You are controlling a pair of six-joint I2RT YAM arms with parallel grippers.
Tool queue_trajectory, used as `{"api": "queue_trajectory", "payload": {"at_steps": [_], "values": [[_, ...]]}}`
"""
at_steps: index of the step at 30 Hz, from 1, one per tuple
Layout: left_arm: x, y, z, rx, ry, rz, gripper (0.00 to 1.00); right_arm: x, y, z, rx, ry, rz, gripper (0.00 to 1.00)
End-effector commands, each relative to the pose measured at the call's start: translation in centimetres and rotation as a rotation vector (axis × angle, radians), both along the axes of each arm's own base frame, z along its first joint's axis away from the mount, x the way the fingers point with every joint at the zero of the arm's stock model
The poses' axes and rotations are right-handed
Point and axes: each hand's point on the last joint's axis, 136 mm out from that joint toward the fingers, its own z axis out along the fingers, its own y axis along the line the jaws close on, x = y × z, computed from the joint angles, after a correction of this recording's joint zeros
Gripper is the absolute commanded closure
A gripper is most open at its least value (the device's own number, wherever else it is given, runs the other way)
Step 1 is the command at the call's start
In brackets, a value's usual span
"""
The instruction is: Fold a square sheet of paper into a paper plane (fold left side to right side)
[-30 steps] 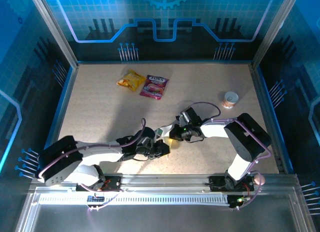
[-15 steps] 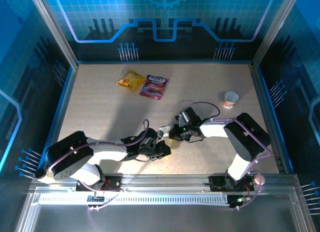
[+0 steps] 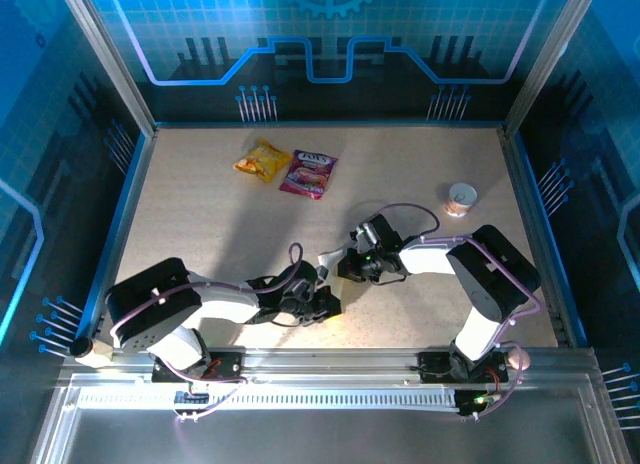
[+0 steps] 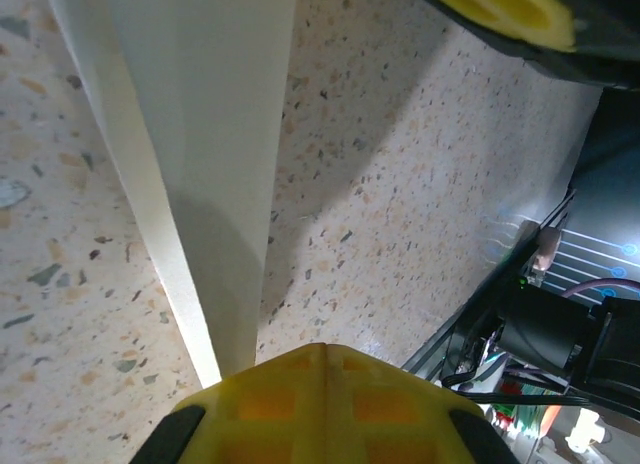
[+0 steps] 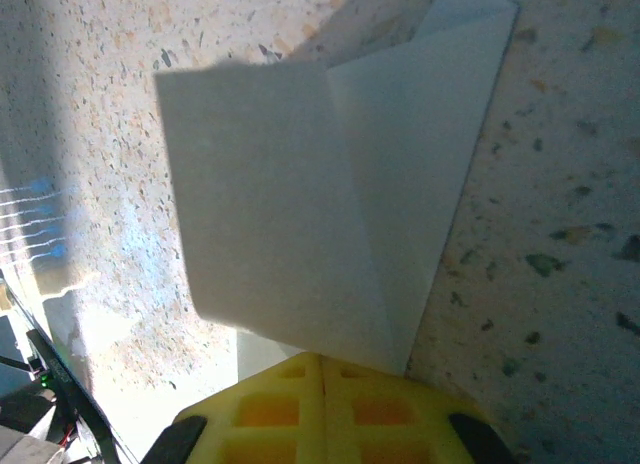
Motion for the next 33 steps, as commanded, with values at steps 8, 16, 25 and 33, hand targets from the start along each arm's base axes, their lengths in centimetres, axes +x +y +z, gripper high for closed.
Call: {"api": "queue_trajectory", "payload": {"at_steps": [8, 16, 25, 33], "values": [[-0.8, -0.4, -1.2, -0.006, 0.032, -0.012, 0.93, -5.9, -5.3, -6.7, -0.301, 0.217, -0.002, 1.00], [-0.7, -0.8, -1.4, -0.004, 0.026, -0.015, 0.94, -6.0, -5.3, -6.8, -0.303, 0.220, 0.002, 1.00], [-0.5, -1.2, -2.1, 0.015, 0.024, -0.024, 0.94, -5.9, -5.2, -6.6, -0.300, 0.218, 0.004, 1.00], [-1.2, -0.6, -3.2, 0.065, 0.037, -0.031, 0.96, -3.5, -3.1, -2.3, -0.182, 0.064, 0.031, 1.00]]}}
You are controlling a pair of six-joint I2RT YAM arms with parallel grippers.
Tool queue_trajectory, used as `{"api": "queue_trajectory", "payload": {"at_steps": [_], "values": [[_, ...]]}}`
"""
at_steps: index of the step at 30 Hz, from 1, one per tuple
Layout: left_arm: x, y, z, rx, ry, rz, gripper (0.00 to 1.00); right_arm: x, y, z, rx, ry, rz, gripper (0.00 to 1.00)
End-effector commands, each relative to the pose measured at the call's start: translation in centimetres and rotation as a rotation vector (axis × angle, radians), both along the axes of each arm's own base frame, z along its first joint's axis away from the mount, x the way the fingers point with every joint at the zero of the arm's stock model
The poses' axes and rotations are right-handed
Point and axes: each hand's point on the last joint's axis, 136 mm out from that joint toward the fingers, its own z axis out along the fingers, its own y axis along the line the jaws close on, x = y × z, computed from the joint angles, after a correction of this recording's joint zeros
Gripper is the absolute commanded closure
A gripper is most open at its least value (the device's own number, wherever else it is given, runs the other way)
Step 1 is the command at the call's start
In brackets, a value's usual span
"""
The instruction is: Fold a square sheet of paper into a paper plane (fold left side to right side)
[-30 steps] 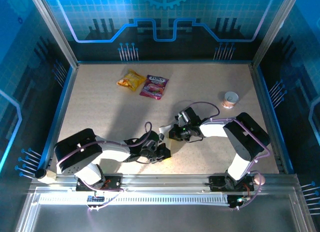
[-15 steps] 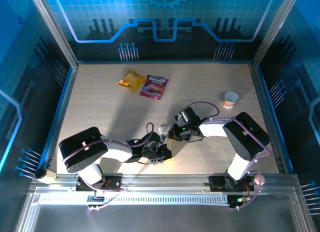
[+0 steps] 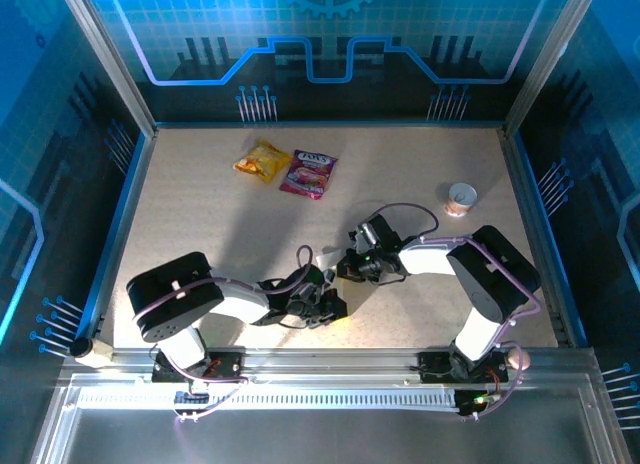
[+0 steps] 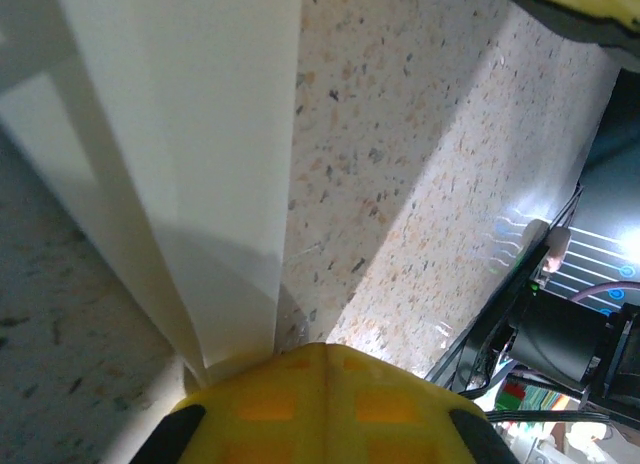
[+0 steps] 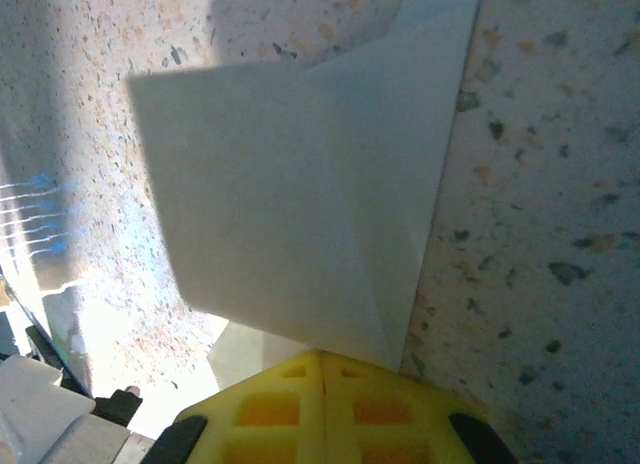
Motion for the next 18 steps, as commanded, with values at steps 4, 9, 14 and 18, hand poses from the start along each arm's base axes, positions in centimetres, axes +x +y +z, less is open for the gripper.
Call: {"api": "queue_trajectory", "payload": {"at_steps": [4, 9, 14, 18], "values": [[-1.7, 2.1, -2.1, 0.100, 0.038, -0.012, 0.96, -2.3, -2.6, 1.0, -0.135, -0.019, 0.048, 1.00], [-2.6, 4.0, -2.0, 0.139, 0.036, -0.014, 0.96, -2.7, -2.9, 3.4, -0.102, -0.077, 0.069, 1.00], [-3.3, 4.8, -2.0, 0.155, 0.038, -0.036, 0.96, -4.1, -2.1, 4.2, -0.007, -0.101, 0.084, 1.00], [-3.4, 4.7, -2.2, 0.164, 0.042, -0.047, 0.96, -4.9, -0.9, 4.9, 0.034, -0.131, 0.107, 0.99]]}}
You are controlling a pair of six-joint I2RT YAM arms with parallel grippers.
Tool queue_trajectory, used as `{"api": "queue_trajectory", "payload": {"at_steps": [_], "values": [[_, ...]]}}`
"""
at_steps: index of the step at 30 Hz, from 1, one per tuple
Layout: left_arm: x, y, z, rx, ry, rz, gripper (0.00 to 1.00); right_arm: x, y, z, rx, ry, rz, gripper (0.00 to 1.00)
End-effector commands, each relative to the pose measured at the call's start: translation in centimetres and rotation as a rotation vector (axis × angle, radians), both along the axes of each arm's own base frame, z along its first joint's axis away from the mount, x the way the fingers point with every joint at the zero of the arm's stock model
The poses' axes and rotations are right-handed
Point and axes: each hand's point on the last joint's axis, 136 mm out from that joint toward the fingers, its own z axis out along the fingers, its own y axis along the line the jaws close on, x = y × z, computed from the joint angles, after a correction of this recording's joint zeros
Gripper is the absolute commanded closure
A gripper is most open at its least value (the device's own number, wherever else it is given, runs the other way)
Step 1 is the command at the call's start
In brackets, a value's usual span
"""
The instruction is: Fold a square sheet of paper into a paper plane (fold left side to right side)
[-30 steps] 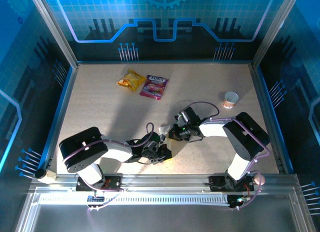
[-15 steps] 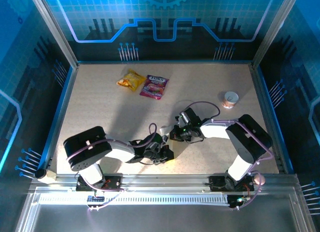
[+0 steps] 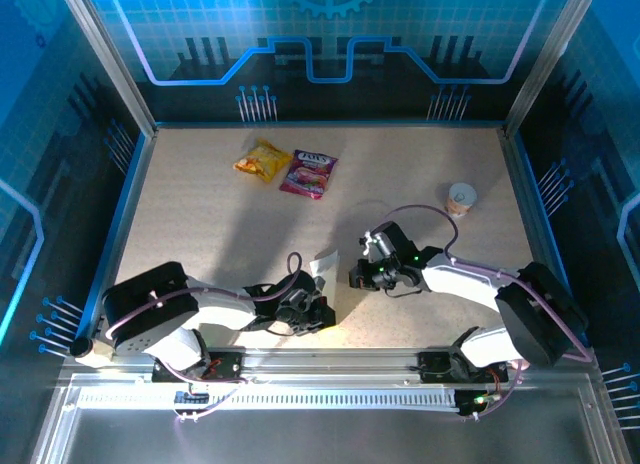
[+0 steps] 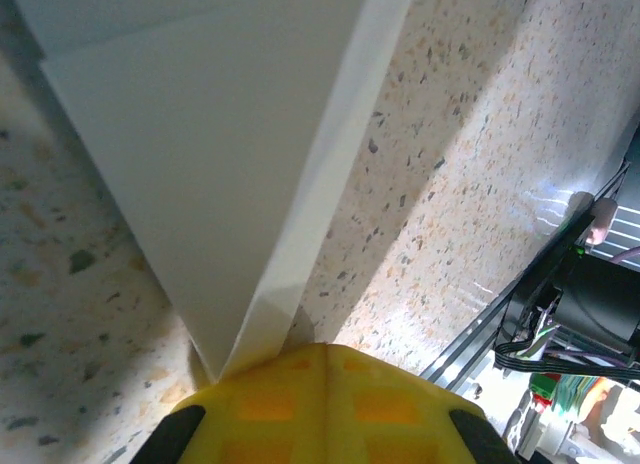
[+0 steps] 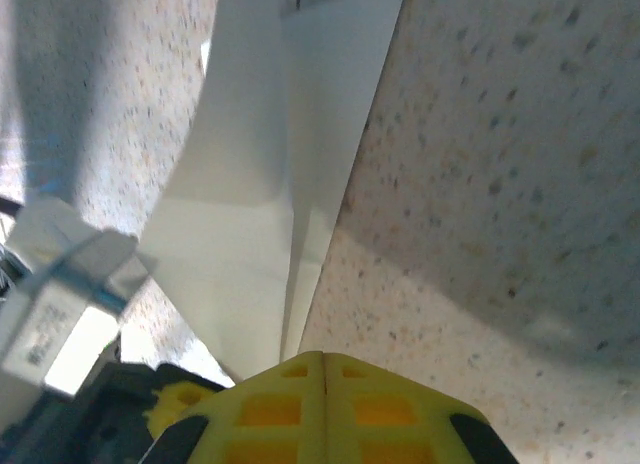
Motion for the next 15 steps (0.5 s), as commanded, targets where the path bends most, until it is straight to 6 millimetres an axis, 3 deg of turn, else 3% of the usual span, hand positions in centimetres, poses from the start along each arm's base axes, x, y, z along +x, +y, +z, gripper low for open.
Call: {"api": "queue_trajectory", "payload": {"at_steps": [1, 7, 15], "values": [[-1.2, 1.7, -2.1, 0.099, 0.033, -0.023, 0.96, -0.8, 1.6, 1.0, 0.060, -0.025, 0.038, 0.99], [-1.0, 1.5, -2.3, 0.101, 0.035, -0.025, 0.96, -1.4, 3.8, 0.5, 0.085, -0.013, 0.084, 0.99], [-1.0, 1.4, -2.4, 0.102, 0.037, -0.025, 0.96, -0.7, 6.0, -0.7, 0.092, -0.016, 0.110, 0.99]]}}
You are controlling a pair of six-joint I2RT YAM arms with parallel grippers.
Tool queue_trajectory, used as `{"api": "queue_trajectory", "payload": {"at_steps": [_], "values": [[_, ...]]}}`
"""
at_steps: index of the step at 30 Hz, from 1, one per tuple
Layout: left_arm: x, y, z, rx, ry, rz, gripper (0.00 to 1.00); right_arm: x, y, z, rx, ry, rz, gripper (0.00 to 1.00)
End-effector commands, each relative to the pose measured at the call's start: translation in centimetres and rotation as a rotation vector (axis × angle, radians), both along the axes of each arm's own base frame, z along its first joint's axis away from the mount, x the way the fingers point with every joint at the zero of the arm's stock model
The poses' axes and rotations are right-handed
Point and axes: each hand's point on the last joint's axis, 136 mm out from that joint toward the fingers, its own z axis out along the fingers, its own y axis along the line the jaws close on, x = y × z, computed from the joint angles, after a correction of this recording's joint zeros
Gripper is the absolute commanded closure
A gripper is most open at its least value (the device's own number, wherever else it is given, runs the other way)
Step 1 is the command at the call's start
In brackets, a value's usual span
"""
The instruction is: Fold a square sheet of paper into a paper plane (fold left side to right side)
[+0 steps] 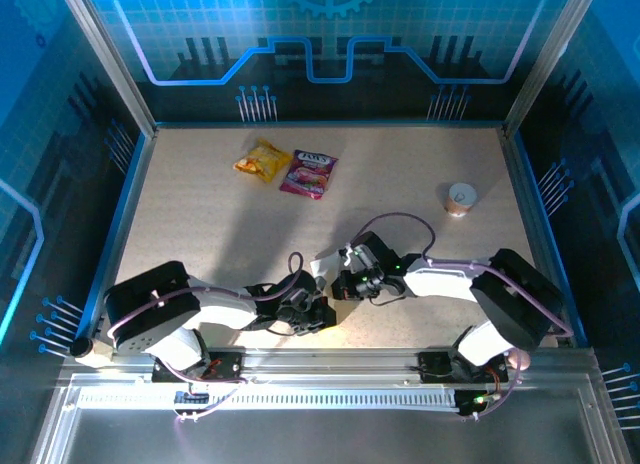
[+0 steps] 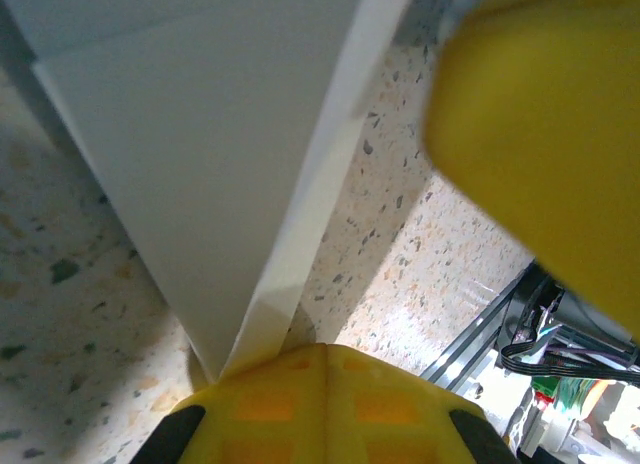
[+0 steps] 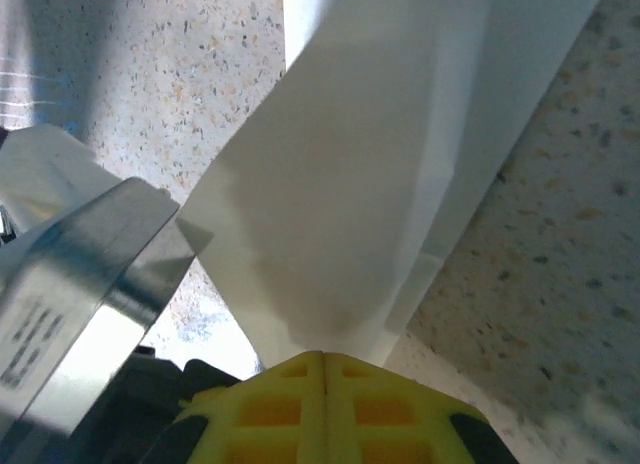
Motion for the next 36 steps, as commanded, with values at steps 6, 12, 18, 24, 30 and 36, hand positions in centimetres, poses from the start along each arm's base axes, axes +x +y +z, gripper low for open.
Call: {"api": "queue_trajectory", "payload": {"at_steps": [6, 12, 18, 24, 30, 36], "values": [[-1.2, 1.8, -2.3, 0.106, 0.039, -0.017, 0.96, 1.6, 1.6, -0.1, 0.015, -0.037, 0.006, 0.99], [-1.3, 2.2, -2.3, 0.112, 0.040, -0.013, 0.96, 2.3, 0.3, -1.8, -0.039, -0.036, -0.010, 1.00], [-1.6, 2.9, -2.7, 0.124, 0.052, 0.001, 0.96, 3.4, -0.7, -2.7, -0.081, -0.039, -0.024, 1.00], [-1.8, 3.1, -2.9, 0.134, 0.057, 0.001, 0.96, 4.9, -1.5, -2.9, -0.093, -0.043, -0.041, 0.99], [-1.8, 3.2, -3.1, 0.135, 0.062, 0.004, 0.96, 6.9, -2.0, -3.1, -0.098, -0.049, -0.065, 1.00], [-1.9, 3.2, -3.1, 0.133, 0.064, 0.006, 0.96, 8.9, -2.7, -3.2, -0.114, -0.058, -0.091, 1.00]]}}
